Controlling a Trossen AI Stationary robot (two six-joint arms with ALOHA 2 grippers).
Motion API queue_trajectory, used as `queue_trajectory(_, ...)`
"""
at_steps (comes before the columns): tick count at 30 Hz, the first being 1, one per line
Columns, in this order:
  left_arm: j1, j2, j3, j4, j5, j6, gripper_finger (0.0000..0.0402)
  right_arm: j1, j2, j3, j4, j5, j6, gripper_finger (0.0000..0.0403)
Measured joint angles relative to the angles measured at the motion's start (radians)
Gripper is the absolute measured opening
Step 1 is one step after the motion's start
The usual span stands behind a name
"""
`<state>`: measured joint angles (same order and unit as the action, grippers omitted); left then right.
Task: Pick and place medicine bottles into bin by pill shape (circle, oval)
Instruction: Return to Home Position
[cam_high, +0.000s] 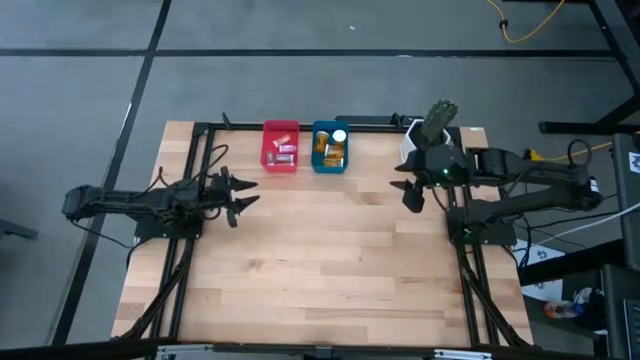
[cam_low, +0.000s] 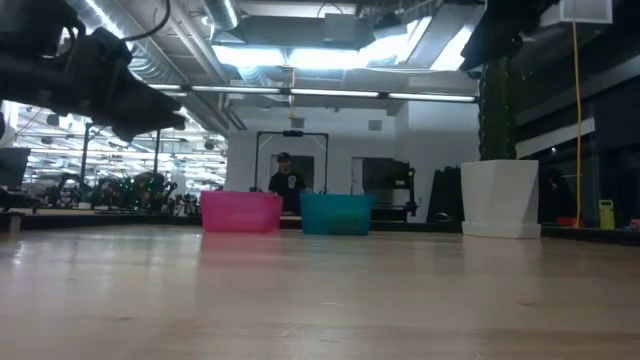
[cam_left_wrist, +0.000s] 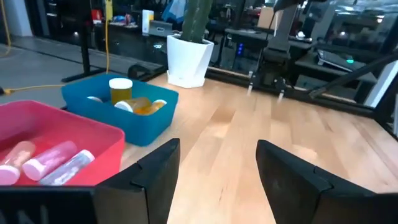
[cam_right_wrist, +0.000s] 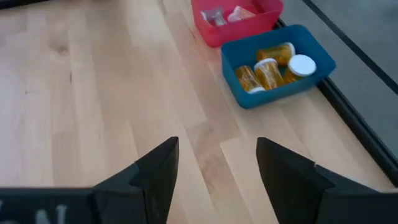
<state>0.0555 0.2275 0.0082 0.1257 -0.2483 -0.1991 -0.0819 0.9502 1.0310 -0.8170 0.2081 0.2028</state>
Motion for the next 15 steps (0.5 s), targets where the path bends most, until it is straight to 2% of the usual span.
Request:
queue_trajectory(5, 0.014, -0.079, 0.0, -0.043, 0.01, 0.025, 0.0206, 0.012, -0.082, -0.115, 0.085, 0.0, 0.004, 0.0217)
queue_trajectory(9, 0.014, -0.154, 0.008, -0.11, 0.091, 0.03, 0.0206, 0.016, -0.15, -0.17, 0.128, 0.0, 0.021, 0.0217)
queue_trajectory(15, 0.014, -0.189, 0.008, -0.118, 0.121, 0.04, 0.0206, 0.015, -0.23, -0.257, 0.255, 0.0, 0.0, 0.0217)
